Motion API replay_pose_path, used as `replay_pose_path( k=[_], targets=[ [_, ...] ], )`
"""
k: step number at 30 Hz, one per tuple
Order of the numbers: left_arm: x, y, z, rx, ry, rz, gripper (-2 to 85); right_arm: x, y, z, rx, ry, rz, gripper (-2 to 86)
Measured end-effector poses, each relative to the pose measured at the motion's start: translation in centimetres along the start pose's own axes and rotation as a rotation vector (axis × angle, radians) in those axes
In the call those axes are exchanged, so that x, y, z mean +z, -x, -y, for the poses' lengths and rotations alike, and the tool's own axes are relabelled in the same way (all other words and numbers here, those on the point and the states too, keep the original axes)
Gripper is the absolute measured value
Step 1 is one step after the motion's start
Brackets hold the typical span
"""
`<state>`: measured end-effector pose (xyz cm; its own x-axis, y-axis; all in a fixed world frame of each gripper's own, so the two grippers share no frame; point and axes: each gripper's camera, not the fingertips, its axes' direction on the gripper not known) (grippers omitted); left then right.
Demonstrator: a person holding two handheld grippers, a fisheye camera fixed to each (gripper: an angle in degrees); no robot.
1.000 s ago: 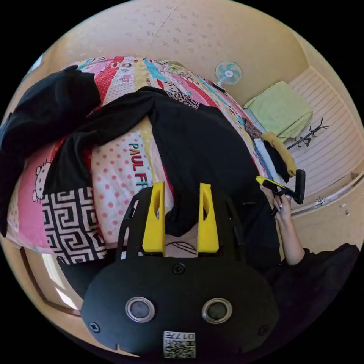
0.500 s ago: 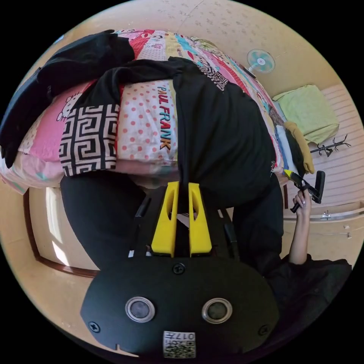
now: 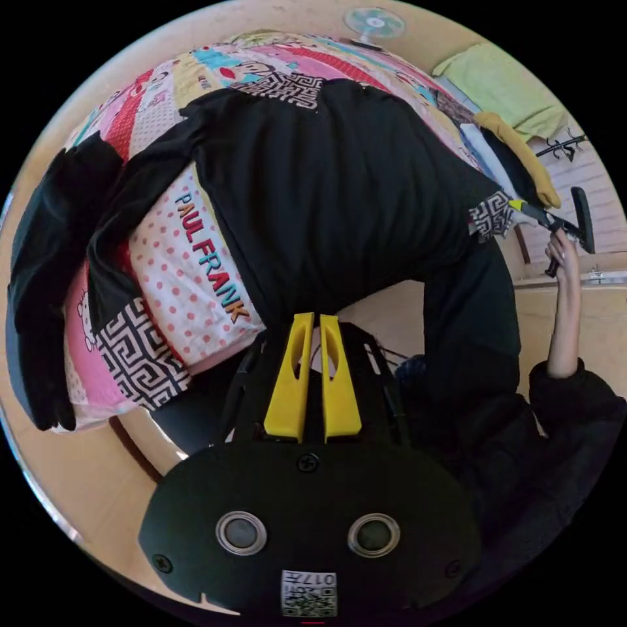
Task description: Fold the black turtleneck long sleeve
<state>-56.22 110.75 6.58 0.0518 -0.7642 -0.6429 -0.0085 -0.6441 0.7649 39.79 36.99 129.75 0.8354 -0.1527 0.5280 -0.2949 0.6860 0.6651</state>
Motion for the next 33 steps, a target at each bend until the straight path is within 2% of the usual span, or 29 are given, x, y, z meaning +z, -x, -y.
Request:
replay_pose_path(
  k=[3,6,10,14,17,19,20,23,27,28,30,33],
  targets=[
    [-2.2,0.9,3.1,0.058,0.026,-0.019,-0.1,-7.0,-3.7,0.8,0.096,-0.136,-0.238,2.2],
    [-2.8,1.8,6.1,0.067,0.056,-0.03,-0.4,-9.4,-9.8,1.2,0.292,-0.095,-0.348,3.5],
    [1.2,2.8,9.1,-0.003,0.172,0.025,-0.6,-10.4,-11.1,-2.6,0.33,-0.245,-0.109,6.6],
    [0.9,2.9,7.4,0.012,0.06,0.089,-0.8,-6.3,-12.5,-8.4,0.499,-0.313,0.105,10.5],
    [0.4,4.7,5.8,-0.05,-0.02,0.024,-0.8,-3.2,-14.8,-13.3,0.663,-0.456,0.292,11.5],
    [0.3,5.9,4.8,-0.07,-0.066,-0.028,-0.8,-2.6,-15.0,-15.2,0.696,-0.53,0.303,12.0],
    [0.2,6.8,4.1,-0.082,-0.093,-0.067,-0.8,-2.9,-14.2,-15.5,0.66,-0.554,0.246,12.3],
    [0.0,8.6,2.7,-0.092,-0.15,-0.141,-0.8,-4.1,-9.9,-13.4,0.418,-0.499,0.006,12.6],
    [-0.2,10.2,1.2,-0.095,-0.195,-0.189,-0.8,-2.0,-5.8,-8.7,0.16,-0.257,-0.254,10.3],
    [-0.2,10.3,1.0,-0.093,-0.197,-0.191,-0.7,-1.2,-5.8,-8.1,0.148,-0.22,-0.277,8.9],
    [-0.5,10.8,0.4,-0.077,-0.202,-0.192,-0.7,2.2,-7.5,-6.2,0.177,0.006,-0.284,4.4],
    [-0.8,11.5,-0.7,-0.05,-0.22,-0.207,-0.7,-0.9,-7.7,-5.6,0.188,0.005,-0.228,2.6]
  ],
)
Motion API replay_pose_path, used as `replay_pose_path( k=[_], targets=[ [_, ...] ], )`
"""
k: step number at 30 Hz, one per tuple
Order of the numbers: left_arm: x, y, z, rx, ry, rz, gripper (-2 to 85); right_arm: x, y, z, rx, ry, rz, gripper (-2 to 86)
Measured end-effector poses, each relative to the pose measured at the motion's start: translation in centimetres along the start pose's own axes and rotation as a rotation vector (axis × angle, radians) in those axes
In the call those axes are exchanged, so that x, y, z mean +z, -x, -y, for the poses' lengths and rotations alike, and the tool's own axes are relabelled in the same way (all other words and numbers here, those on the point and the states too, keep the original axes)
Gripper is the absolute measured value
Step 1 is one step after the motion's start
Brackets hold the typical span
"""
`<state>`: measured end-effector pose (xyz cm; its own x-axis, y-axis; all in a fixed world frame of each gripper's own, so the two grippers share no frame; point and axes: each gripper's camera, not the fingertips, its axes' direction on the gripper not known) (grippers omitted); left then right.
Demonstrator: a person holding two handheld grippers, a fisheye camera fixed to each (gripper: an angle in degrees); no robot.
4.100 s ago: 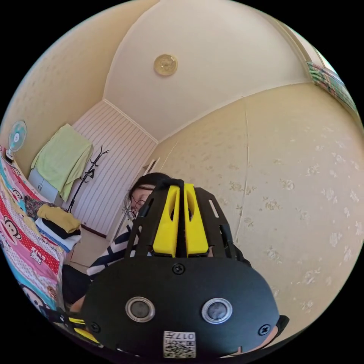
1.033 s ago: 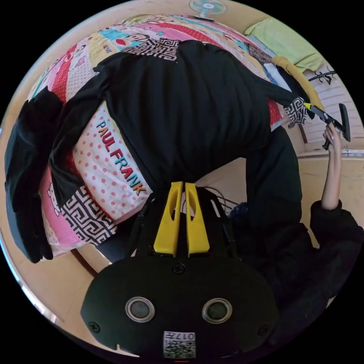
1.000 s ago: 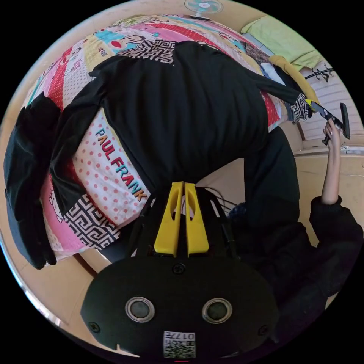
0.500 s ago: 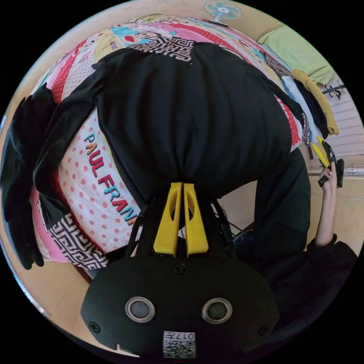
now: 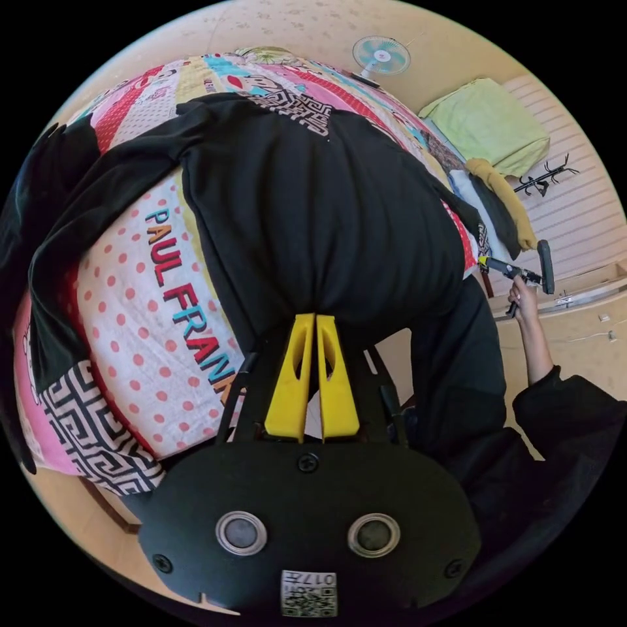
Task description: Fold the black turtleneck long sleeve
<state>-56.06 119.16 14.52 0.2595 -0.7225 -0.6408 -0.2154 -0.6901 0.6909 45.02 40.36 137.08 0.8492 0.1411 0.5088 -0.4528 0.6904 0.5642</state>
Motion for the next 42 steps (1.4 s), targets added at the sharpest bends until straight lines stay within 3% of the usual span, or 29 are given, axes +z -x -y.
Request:
replay_pose_path(
  k=[6,9,14,21,24,28,32,36,42],
  targets=[
    [-1.1,2.1,-1.8,0.026,-0.031,-0.091,-0.8,-15.8,-4.1,1.6,0.029,-0.451,0.48,1.3],
    [-1.6,2.5,-2.4,0.038,-0.032,-0.108,-0.8,-20.0,-2.7,5.7,-0.079,-0.544,0.69,1.2],
    [-2.3,2.9,-3.9,0.053,-0.055,-0.124,-0.8,-19.9,8.4,14.9,-0.313,-0.462,0.727,1.5],
    [-3.1,3.4,-5.9,0.043,-0.083,-0.182,-0.9,-7.0,25.9,24.1,-0.476,-0.178,1.08,4.5],
    [-3.5,3.4,-6.6,0.045,-0.082,-0.2,-0.8,-1.6,28.8,25.1,-0.426,-0.083,1.023,6.6],
    [-3.8,3.1,-7.3,0.048,-0.078,-0.215,-0.9,1.8,26.7,24.4,-0.325,-0.101,0.903,7.9],
    [-3.9,2.8,-7.9,0.044,-0.062,-0.249,-0.9,4.4,21.9,21.6,-0.232,-0.103,0.611,8.9],
    [-3.9,2.4,-9.0,0.037,-0.071,-0.292,-0.8,6.8,19.0,17.8,-0.257,-0.077,0.384,8.8],
    [-3.9,0.7,-10.6,0.032,-0.07,-0.295,-0.8,9.6,20.7,18.2,-0.375,-0.021,0.266,8.7]
  ],
)
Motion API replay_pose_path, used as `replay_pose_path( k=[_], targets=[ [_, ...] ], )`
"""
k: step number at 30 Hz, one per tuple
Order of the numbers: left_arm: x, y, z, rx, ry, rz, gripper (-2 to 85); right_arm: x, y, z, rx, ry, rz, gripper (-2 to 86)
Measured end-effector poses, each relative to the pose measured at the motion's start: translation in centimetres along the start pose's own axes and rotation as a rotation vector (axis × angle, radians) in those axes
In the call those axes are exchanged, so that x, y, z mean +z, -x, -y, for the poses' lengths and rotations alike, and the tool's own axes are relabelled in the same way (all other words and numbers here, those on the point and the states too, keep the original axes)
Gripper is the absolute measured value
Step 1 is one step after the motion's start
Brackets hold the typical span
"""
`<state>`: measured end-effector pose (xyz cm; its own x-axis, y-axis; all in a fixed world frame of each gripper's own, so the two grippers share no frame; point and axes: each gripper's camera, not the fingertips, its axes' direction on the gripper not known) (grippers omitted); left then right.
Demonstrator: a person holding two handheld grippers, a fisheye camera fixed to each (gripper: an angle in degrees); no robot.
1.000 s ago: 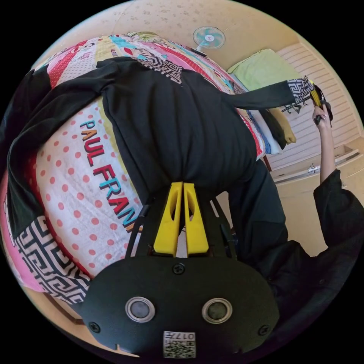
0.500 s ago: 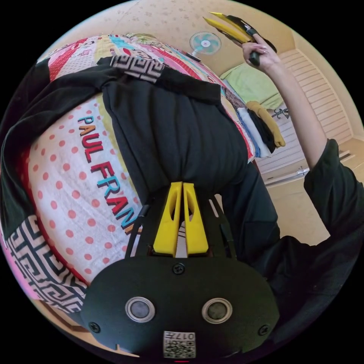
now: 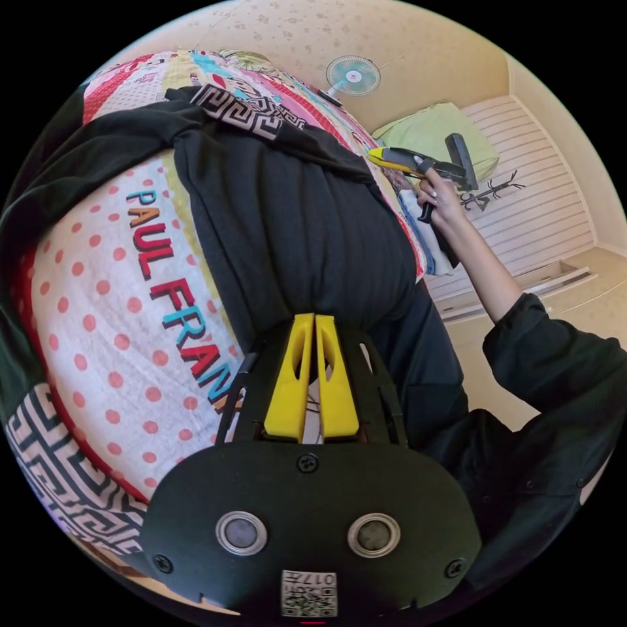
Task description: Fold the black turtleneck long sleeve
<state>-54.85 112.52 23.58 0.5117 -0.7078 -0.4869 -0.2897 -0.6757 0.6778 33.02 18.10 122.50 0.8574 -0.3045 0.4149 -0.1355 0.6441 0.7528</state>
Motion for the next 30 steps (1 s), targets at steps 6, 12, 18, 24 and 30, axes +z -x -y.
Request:
replay_pose_path(
  k=[6,12,18,24,30],
  targets=[
    [0.4,-2.1,-1.9,-0.03,-0.012,-0.01,0.1,3.8,-2.2,3.9,0.041,0.1,-0.166,7.8],
    [-3.5,-6.7,-1.8,-0.021,-0.068,0.105,9.4,4.2,-3.6,2.1,0.043,-0.044,-0.189,2.8],
    [-8.2,-10.1,4.5,0.14,-0.154,0.406,10.1,3.4,-5.1,2.0,0.063,-0.152,-0.1,1.7],
    [-4.2,-10.9,12.4,0.352,-0.056,0.62,13.3,4.5,-8.8,1.4,0.134,-0.199,0.047,1.6],
    [0.3,-12.3,12.7,0.385,0.14,0.641,1.9,3.9,-10.1,1.2,0.079,-0.195,0.069,2.5]
  ],
)
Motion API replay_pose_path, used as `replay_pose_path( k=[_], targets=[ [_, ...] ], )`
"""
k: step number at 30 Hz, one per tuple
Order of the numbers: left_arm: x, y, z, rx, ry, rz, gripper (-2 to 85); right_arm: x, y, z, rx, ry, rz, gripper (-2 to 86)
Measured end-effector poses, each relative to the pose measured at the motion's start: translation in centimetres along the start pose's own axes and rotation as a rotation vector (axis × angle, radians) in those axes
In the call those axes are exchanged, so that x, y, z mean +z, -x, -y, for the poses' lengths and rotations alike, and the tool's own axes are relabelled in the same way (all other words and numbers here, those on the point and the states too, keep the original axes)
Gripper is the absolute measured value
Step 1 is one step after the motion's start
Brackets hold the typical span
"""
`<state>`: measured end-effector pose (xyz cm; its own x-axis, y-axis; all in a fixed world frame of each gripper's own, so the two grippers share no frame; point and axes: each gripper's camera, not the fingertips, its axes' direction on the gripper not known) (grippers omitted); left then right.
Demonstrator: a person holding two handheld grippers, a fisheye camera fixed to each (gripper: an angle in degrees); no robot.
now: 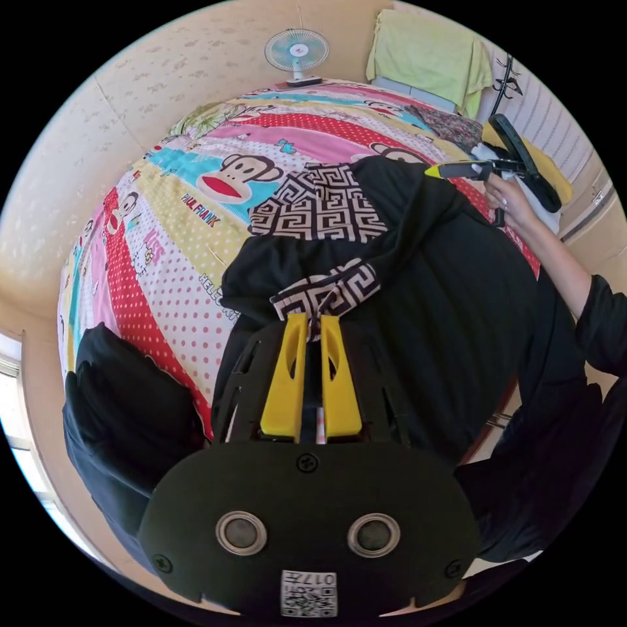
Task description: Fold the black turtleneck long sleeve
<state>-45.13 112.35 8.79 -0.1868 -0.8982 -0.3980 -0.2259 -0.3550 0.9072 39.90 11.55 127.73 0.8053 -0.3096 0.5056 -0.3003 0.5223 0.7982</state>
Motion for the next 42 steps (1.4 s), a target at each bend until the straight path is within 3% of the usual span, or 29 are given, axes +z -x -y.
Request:
replay_pose_path(
  k=[4,11,14,18,25,29,33,39,42],
  targets=[
    [-1.8,-2.0,-0.8,-0.001,-0.018,0.024,-0.5,-1.5,0.4,0.1,-0.065,-0.06,-0.051,4.0],
    [-9.8,-4.2,-1.3,-0.016,-0.123,-0.012,-0.9,2.1,0.3,0.9,-0.169,0.16,-0.193,1.9],
    [-14.1,-3.5,-1.2,-0.071,-0.181,-0.054,-0.9,0.2,0.6,0.6,-0.149,0.044,-0.307,1.1],
    [-17.6,1.1,-0.1,-0.223,-0.2,-0.189,-0.9,-2.8,-0.4,2.3,-0.078,-0.071,-0.288,1.6],
    [-10.8,10.0,2.0,-0.534,0.037,-0.311,-0.9,1.2,-2.4,4.6,-0.106,0.094,-0.167,7.2],
    [-10.8,9.8,1.8,-0.524,0.018,-0.322,-0.8,2.8,-2.0,3.8,-0.173,0.121,-0.286,3.3],
    [-13.9,9.8,1.6,-0.488,-0.083,-0.355,-0.8,-1.0,-2.6,3.5,-0.097,-0.113,-0.384,2.2],
    [-11.2,15.6,2.9,-0.629,-0.063,-0.449,0.7,0.7,-9.9,7.0,0.073,-0.027,-0.272,2.9],
    [-8.0,18.4,1.8,-0.739,-0.018,-0.493,7.8,1.4,-12.6,7.9,0.119,0.047,-0.184,4.3]
  ],
)
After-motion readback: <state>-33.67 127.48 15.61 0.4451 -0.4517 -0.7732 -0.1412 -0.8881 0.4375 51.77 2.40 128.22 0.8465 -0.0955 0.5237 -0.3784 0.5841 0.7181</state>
